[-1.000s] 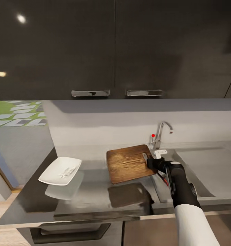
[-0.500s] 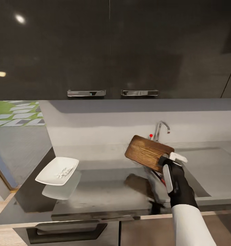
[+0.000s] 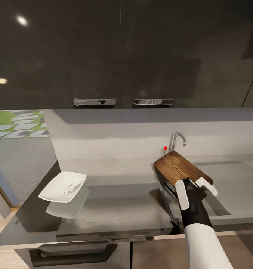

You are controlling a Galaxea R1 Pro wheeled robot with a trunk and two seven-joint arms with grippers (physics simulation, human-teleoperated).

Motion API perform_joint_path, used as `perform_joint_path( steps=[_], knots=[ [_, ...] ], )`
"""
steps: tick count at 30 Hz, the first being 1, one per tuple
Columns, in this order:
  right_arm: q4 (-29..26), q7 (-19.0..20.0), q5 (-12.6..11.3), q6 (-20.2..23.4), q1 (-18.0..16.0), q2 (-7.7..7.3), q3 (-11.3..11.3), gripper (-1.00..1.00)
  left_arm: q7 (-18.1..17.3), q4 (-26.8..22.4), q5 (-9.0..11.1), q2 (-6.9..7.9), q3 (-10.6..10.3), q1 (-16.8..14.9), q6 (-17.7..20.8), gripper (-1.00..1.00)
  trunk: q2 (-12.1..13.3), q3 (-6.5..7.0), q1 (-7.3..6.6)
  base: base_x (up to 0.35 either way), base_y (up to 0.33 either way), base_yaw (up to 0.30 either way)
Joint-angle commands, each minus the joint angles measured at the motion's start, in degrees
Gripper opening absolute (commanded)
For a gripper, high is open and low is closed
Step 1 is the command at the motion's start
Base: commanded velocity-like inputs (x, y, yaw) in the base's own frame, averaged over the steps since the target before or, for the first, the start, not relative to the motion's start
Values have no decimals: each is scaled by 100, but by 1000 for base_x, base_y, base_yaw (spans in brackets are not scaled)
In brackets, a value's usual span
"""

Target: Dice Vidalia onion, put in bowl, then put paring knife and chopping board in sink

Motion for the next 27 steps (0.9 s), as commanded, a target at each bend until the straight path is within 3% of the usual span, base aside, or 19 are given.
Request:
perform_joint_path(
  steps=[1,3,6,11,23,27],
  knots=[
    [-13,-87,-219,-4,-7,5,-2,-100,25,1,35,4,-51,-5,-18,100,-14,-13,4,0,0,0],
    [-17,-174,-595,-54,-7,5,2,-100,25,1,35,4,-51,-5,-18,100,-14,-13,4,0,0,0],
    [-19,-299,-770,-74,-7,5,3,-100,25,1,35,4,-52,-5,-18,100,-14,-13,4,0,0,0],
    [-19,-524,-791,-78,-7,5,-18,-100,25,1,35,4,-53,-5,-18,100,-14,-29,4,0,0,0],
    [-19,-618,-778,-78,-7,5,-49,-100,25,1,35,4,-46,-5,-18,100,-14,-134,4,42,0,0],
    [-19,-617,-796,-52,-7,5,-398,-100,25,1,35,4,-45,-5,-18,100,-14,-170,4,17,0,0]
  ],
)
